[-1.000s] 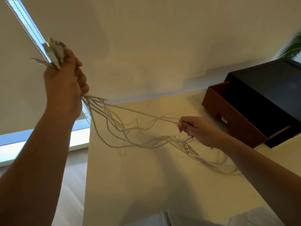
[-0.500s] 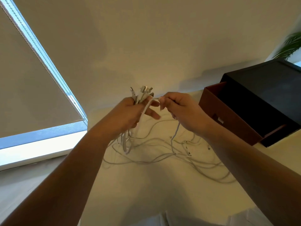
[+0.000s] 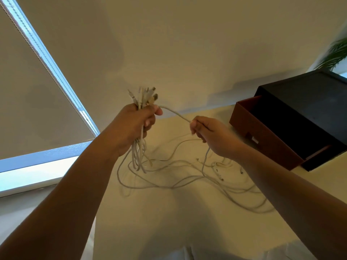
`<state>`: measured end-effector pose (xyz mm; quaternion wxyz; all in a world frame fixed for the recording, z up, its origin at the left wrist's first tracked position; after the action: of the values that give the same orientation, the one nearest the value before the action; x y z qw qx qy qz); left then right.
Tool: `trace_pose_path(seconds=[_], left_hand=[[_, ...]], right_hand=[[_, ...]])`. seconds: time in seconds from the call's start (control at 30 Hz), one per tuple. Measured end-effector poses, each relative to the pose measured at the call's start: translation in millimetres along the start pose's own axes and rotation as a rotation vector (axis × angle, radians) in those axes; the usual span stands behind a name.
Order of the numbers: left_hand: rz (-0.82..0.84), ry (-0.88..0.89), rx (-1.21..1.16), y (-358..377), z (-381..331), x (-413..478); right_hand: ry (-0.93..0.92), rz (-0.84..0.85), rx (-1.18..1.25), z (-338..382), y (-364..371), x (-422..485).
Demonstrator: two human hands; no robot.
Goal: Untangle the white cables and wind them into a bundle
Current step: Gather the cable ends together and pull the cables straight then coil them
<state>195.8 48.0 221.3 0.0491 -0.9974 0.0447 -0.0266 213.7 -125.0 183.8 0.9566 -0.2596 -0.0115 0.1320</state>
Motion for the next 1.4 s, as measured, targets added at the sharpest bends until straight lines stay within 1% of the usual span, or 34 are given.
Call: trace_pose_path(seconds=[0.07,0.13,0.23,0.33,0.53,0.63,0.73,0.9,0.97,1.0,1.03,1.1,1.17,1.23,1.33,1.4], left_hand=[[-0.077,0.021,-0.059,-14.5,-4.0,2.5],[-0.134,0.041,-0.096,-24.8,-6.1,4.5],[-0.182,0.063,-0.106,-31.1,-6.5,5.4],[-0.256,0.086,-0.205,-44.8,-8.3,5.4],[-0.314,0.131,-0.315,-62.3,-13.9,5.9],[-0.336,0.132,-0.305,-69.3,-9.7,8.1],[-0.354,0.102,-0.283,-75.9,4.2,10.0],[-0.394,0.032,-0.292,-86.6,28.9,8.5],[-0.401,0.035,-0.225,-87.8,33.5,9.5],[-0.410,0.036,-0.136,-90.6,34.8,9.2],[-0.418,0.033,-0.023,-94.9,37.2,8.7],[-0.409,0.016,0.151,-100.5,44.3,7.9],[-0.413,-0.010,0.236,-104.0,51.4,5.7],[-0.450,-0.031,0.321,-108.4,52.8,2.7],[-0.461,0.013,0.306,-102.7,45.4,3.0],[-0.397,0.066,0.262,-83.8,33.7,3.7]], right_hand=[[0.049,0.000,-0.036,-27.3,-3.4,1.5],[0.092,0.015,0.009,-49.3,-3.9,2.3],[0.132,0.047,0.040,-64.9,-0.5,2.4],[0.157,0.059,0.000,-78.0,-1.5,0.0],[0.202,0.036,-0.069,-104.4,-9.5,-6.0],[0.242,0.032,-0.095,-119.6,-10.4,-9.7],[0.258,0.034,-0.007,-122.1,-14.7,-12.9],[0.288,0.017,0.295,-111.0,-37.8,-20.4],[0.321,0.037,0.380,-114.9,-39.9,-22.6],[0.333,0.031,0.391,-116.2,-40.8,-22.9],[0.339,0.006,0.362,-117.5,-42.9,-22.9],[0.325,-0.059,0.224,-116.0,-46.6,-23.1],[0.311,-0.100,0.108,-111.8,-48.1,-23.1],[0.322,-0.137,-0.040,-109.2,-52.6,-22.7],[0.351,-0.127,-0.262,-104.2,-55.7,-22.9],[0.333,-0.081,-0.331,-95.1,-50.6,-23.8]])
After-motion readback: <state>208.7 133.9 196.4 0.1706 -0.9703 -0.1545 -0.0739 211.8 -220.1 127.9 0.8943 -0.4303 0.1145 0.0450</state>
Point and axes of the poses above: each hand's wrist, its own x-axis towards the middle knuckle, its own y-axis out of the palm, z = x × y, the point moved 10 cm from there along x, towards the middle knuckle, and after that the axes turned 10 degrees about y, right-handed, at the moved point
